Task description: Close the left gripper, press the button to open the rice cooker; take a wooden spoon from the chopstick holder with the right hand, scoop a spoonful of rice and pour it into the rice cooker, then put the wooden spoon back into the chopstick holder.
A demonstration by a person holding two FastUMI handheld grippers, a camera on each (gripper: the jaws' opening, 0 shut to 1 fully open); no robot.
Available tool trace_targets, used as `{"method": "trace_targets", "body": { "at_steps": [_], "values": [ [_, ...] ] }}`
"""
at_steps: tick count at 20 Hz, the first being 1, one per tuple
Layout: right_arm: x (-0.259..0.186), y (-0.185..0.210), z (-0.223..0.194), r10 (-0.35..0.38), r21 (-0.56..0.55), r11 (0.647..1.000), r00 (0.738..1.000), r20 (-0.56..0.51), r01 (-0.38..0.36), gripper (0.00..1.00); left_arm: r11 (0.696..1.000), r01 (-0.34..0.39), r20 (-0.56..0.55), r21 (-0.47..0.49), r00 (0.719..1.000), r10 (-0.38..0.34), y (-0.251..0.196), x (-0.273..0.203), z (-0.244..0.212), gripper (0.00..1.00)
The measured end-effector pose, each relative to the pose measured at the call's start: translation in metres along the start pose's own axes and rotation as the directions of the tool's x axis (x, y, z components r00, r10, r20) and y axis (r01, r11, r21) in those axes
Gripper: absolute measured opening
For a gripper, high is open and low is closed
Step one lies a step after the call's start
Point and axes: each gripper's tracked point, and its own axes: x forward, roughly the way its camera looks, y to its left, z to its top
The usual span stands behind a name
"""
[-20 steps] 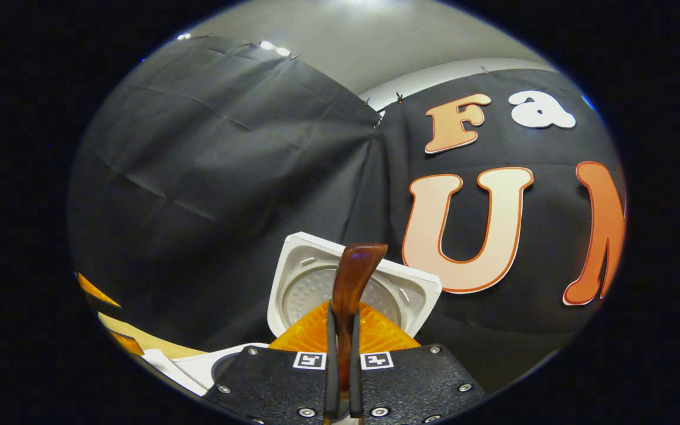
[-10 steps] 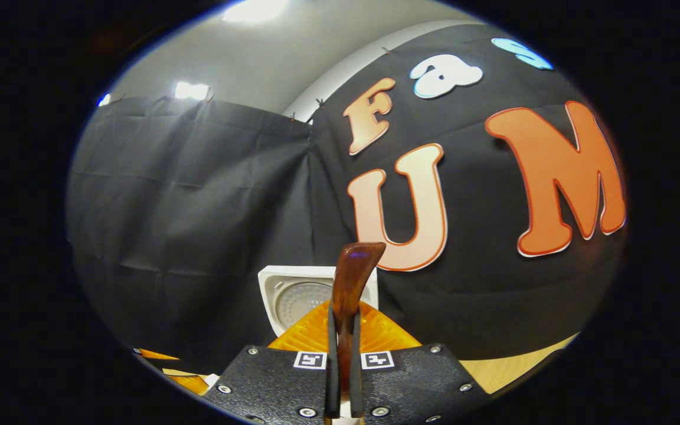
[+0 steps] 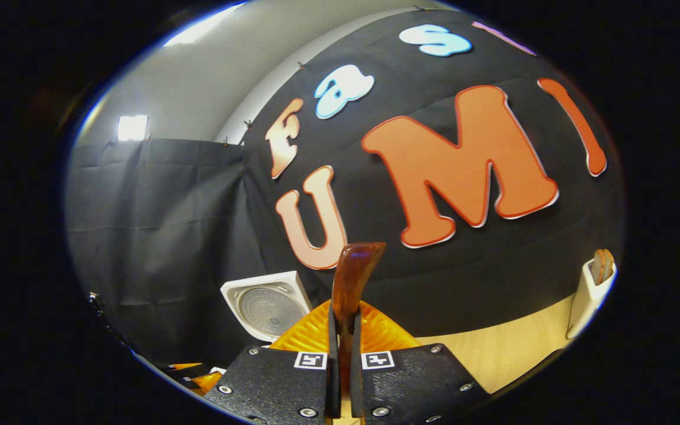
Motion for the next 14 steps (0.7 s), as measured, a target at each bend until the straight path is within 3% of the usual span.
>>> {"method": "trace_targets", "body": {
  "at_steps": [5, 9, 11, 12, 14],
  "values": [
    [-0.064, -0.07, 0.022, -0.154, 0.033, 0.988, 0.988, 0.028, 0.154, 0.07, 0.999, 0.041, -0.004, -0.006, 0.999, -0.042, -0.032, 0.004, 0.001, 0.7],
    [-0.115, -0.136, 0.034, -0.323, 0.018, 0.947, 0.944, 0.075, 0.322, 0.07, 0.997, 0.07, -0.014, 0.011, 0.997, -0.07, -0.054, 0.012, -0.003, 0.7],
    [-0.139, -0.163, 0.035, -0.375, 0.021, 0.927, 0.924, 0.077, 0.375, 0.12, 0.996, 0.089, -0.013, 0.005, 0.996, -0.089, -0.065, 0.013, -0.004, 0.7],
    [-0.149, -0.175, 0.036, -0.397, 0.015, 0.918, 0.915, 0.077, 0.397, 0.07, 0.994, 0.109, -0.019, -0.001, 0.994, -0.109, -0.073, 0.014, -0.005, 0.7],
    [-0.168, -0.199, 0.032, -0.445, 0.004, 0.895, 0.892, 0.077, 0.446, 0.07, 0.992, 0.125, -0.021, 0.004, 0.992, -0.125, -0.083, 0.013, -0.006, 0.69]
  ]
}}
